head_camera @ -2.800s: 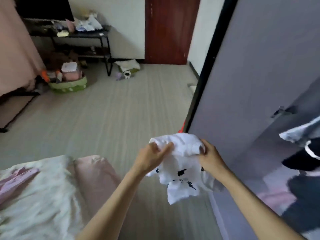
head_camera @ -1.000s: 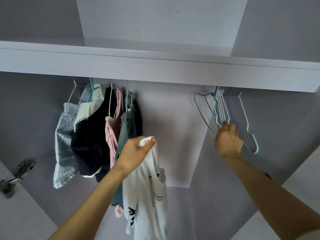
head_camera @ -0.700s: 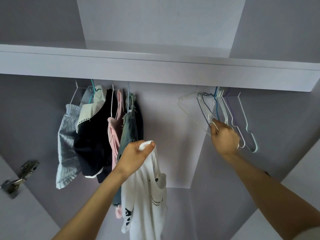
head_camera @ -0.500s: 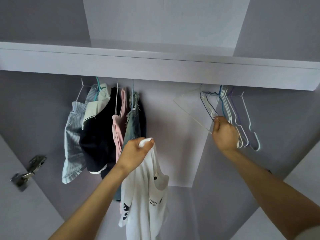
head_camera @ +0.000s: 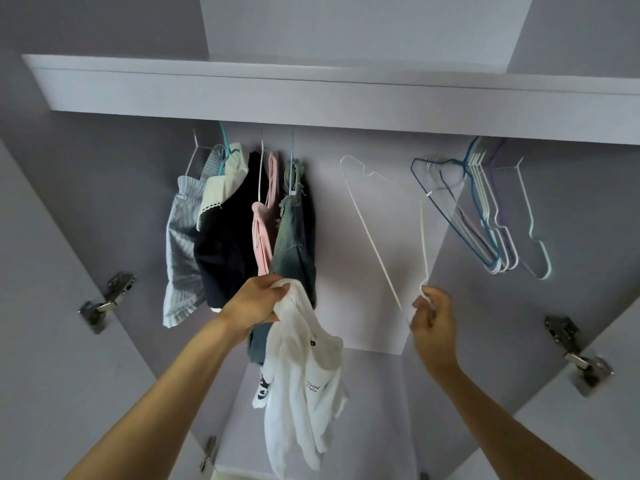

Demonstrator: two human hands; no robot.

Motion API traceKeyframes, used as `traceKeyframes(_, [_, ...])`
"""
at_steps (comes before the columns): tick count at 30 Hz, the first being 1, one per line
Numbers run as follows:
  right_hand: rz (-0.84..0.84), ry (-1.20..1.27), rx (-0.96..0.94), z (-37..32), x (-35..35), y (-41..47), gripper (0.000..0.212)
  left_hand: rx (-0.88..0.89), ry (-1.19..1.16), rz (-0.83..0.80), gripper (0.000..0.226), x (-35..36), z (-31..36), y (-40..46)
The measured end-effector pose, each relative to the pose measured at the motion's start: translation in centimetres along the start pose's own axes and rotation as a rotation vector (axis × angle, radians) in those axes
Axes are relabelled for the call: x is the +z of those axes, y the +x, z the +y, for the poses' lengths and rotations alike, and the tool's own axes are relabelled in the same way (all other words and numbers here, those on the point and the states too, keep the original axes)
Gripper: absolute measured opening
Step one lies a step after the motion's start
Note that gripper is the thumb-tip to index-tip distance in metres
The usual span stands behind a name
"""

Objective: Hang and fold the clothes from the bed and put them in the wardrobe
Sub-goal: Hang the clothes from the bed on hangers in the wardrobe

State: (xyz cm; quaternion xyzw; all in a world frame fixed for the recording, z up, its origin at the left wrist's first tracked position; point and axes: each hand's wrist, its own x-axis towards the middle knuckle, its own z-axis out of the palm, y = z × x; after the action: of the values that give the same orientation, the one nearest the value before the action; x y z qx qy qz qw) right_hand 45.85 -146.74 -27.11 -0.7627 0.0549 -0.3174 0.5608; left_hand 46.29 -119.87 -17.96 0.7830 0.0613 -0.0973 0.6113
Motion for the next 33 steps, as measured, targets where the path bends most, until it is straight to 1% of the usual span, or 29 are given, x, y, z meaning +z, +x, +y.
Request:
traceKeyframes(1, [-0.063,0.104,0.129,-0.3,0.3,-0.1,0.020,-0.023,-0.058,-0.017,0.017,-0.1,-0.2,-0.3])
traceKeyframes(2, [-0.133,0.193,0.312,-0.4,0.7,0.4,0.022,-0.031,-0.079,-0.033,0.018,-0.2,-0.3,-0.5])
traceKeyframes(3, [-0.198,0.231,0.485,-0.7,1.0,0.7,0.015,-0.035,-0.084,-0.037,0.018,-0.3,-0.6,-0.7])
traceKeyframes(4, [-0.254,0.222,0.611,-0.9,1.2,1.1,0.011,-0.031,-0.085,-0.029,0.019,-0.4,-0.8,-0.9])
traceKeyframes(5, [-0.296,0.167,0.668,-0.9,1.3,1.1,0.017,-0.029,-0.082,-0.016,0.018,-0.5,-1.0,-1.1])
traceKeyframes(6, [-0.308,0.103,0.668,-0.6,1.6,0.6,0.024,-0.031,-0.075,0.004,0.018,-0.7,-1.4,-1.2])
traceKeyframes(7, [-0.285,0.048,0.619,-0.4,1.8,-0.1,0.032,-0.027,-0.054,0.025,0.018,-0.8,-1.7,-1.1])
traceKeyframes(9, [-0.177,0.003,0.507,0.7,1.9,-2.2,0.043,-0.012,0.022,0.046,0.023,-1.1,-2.2,-1.2])
traceKeyframes(10, [-0.138,-0.005,0.461,0.9,1.7,-3.1,0.044,-0.005,0.052,0.049,0.027,-1.2,-2.3,-1.2])
traceKeyframes(12, [-0.104,-0.002,0.410,1.0,1.4,-3.4,0.041,0.002,0.090,0.030,0.030,-1.4,-2.7,-1.2])
traceKeyframes(14, [-0.102,0.067,0.416,0.9,1.4,-2.4,0.028,0.001,0.194,0.023,0.026,-1.4,-3.0,-1.0])
traceKeyframes(16, [-0.038,0.126,0.425,1.0,1.4,-1.4,0.019,0.008,0.416,0.068,0.018,-1.0,-3.3,-0.8])
traceKeyframes(17, [-0.012,0.108,0.405,1.2,1.3,-1.1,0.018,0.018,0.543,0.096,0.019,-0.9,-3.4,-0.7])
traceKeyframes(18, [-0.008,0.065,0.389,1.2,1.1,-1.2,0.017,0.013,0.645,0.116,0.021,-0.7,-3.7,-0.7])
traceKeyframes(20, [-0.030,0.016,0.365,1.1,0.8,-2.1,0.030,-0.022,0.714,0.136,0.024,-0.6,-4.1,-0.9])
traceKeyframes(21, [-0.025,0.019,0.348,0.7,0.7,-2.9,0.037,-0.039,0.678,0.138,0.023,-0.7,-4.5,-0.9])
traceKeyframes(23, [0.026,0.064,0.285,0.0,0.4,-4.2,0.041,-0.087,0.449,0.138,0.020,-0.8,-5.0,-1.0])
traceKeyframes(25, [0.100,0.133,0.237,-0.6,0.6,-4.4,0.039,-0.132,0.189,0.125,0.025,-1.0,-5.2,-1.3])
traceKeyframes(27, [0.155,0.207,0.281,-1.0,1.2,-3.6,0.031,-0.153,0.020,0.105,0.028,-1.3,-5.2,-1.4])
traceKeyframes(28, [0.174,0.239,0.322,-1.1,1.6,-3.1,0.027,-0.150,-0.009,0.092,0.026,-1.3,-5.1,-1.5])
traceKeyframes(29, [0.194,0.251,0.352,-1.4,1.9,-2.8,0.029,-0.131,-0.006,0.084,0.025,-1.3,-5.0,-1.5])
traceKeyframes(31, [0.224,0.267,0.414,-2.0,2.4,-2.7,0.041,-0.065,0.052,0.110,0.023,-1.2,-4.6,-1.5])
traceKeyframes(33, [0.274,0.378,0.535,-3.1,2.6,-2.7,0.050,0.020,0.162,0.170,0.019,-1.1,-4.1,-1.7])
